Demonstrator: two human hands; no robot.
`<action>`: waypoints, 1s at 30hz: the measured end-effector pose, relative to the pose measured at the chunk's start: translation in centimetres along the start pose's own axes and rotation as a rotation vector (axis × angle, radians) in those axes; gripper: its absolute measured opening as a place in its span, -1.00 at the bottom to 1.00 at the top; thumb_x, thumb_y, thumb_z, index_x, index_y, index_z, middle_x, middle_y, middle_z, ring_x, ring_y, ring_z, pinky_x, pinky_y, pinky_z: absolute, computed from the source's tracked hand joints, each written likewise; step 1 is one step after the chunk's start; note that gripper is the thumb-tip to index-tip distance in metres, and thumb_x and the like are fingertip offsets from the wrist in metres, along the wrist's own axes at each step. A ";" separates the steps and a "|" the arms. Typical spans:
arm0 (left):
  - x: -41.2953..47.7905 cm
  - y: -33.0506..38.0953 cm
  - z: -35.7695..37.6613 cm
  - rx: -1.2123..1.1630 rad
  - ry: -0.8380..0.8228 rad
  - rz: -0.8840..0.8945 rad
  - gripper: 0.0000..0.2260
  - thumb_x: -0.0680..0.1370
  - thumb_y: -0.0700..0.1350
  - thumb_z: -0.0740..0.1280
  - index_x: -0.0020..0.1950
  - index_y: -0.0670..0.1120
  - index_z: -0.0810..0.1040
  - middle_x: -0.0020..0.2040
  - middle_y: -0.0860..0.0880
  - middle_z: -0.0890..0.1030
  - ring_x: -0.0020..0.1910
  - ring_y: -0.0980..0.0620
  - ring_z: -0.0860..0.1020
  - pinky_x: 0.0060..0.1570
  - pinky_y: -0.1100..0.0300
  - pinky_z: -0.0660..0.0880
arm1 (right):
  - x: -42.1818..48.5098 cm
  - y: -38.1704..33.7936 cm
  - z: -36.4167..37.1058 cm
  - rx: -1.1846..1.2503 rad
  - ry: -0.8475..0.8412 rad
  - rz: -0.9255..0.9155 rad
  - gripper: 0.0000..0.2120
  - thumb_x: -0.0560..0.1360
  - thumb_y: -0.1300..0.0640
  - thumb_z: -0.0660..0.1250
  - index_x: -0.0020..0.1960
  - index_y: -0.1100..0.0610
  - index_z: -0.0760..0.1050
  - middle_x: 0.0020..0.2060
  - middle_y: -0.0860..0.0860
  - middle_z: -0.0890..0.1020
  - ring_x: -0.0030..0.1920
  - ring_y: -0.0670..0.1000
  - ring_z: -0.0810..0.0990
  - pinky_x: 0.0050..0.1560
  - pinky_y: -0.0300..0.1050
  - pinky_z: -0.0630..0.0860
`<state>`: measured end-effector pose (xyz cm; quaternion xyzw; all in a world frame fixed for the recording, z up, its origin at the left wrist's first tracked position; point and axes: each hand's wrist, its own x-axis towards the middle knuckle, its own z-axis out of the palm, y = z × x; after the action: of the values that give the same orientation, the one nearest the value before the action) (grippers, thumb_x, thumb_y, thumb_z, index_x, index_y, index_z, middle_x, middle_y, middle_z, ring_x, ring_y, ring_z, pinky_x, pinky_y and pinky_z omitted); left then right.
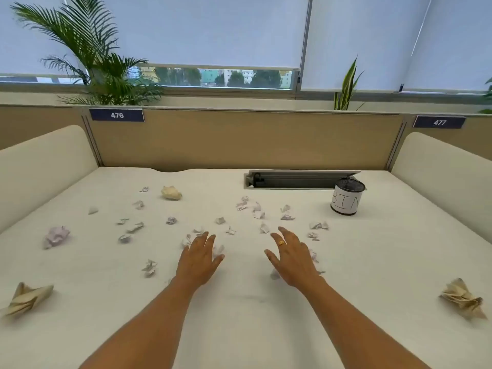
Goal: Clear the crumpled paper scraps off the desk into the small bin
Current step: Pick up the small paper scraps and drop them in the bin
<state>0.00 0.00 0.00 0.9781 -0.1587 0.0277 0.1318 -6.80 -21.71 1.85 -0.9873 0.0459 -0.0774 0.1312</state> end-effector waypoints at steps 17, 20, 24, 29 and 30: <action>1.8 0.3 1.6 -0.033 -0.261 0.144 -0.64 0.61 -0.15 0.04 0.41 -0.04 0.25 0.50 -0.01 0.18 0.47 0.03 0.15 0.36 0.05 0.26 | -2.0 -1.9 1.4 -0.191 -0.415 -0.046 -0.56 0.53 0.37 0.07 0.40 0.19 0.26 0.34 0.14 0.33 0.29 0.19 0.33 0.25 0.07 0.43; 1.8 0.7 2.0 -0.036 -0.141 0.124 -0.68 0.58 -0.23 0.06 0.27 -0.07 0.44 0.33 -0.02 0.43 0.32 -0.01 0.36 0.18 0.08 0.40 | -2.3 -1.6 1.3 -0.164 -0.352 -0.080 -0.61 0.50 0.43 0.06 0.28 0.24 0.39 0.24 0.17 0.44 0.21 0.19 0.40 0.21 0.04 0.45; 2.2 1.7 2.6 -0.028 -0.054 0.094 -0.78 0.53 -0.27 0.14 0.03 -0.16 0.57 0.10 -0.09 0.57 0.12 -0.07 0.50 0.04 0.08 0.47 | -2.0 -0.6 1.0 -0.116 -0.327 -0.106 -0.69 0.47 0.46 0.07 0.08 0.31 0.51 0.08 0.21 0.53 0.12 0.15 0.49 0.05 -0.04 0.42; 2.9 4.2 3.1 -0.253 0.014 0.109 -0.78 0.48 -0.32 0.25 0.07 -0.19 0.60 0.06 -0.12 0.62 0.09 -0.08 0.54 0.05 0.19 0.40 | -0.8 0.8 0.2 -0.097 -0.407 -0.093 -0.78 0.45 0.47 0.13 -0.03 0.36 0.52 -0.04 0.27 0.56 0.09 0.17 0.56 0.00 -0.03 0.45; 3.0 4.9 3.2 -0.299 0.027 0.111 -0.79 0.47 -0.33 0.27 0.06 -0.20 0.60 0.05 -0.13 0.63 0.08 -0.09 0.55 0.04 0.22 0.39 | -0.3 1.1 -0.1 -0.091 -0.418 -0.090 -0.75 0.46 0.46 0.15 0.06 0.38 0.53 0.07 0.27 0.58 0.13 0.21 0.56 0.09 0.00 0.48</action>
<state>1.34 -6.21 -1.55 0.9369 -0.2131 0.0241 0.2761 -7.21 -22.71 1.58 -0.9878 -0.0229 0.1254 0.0895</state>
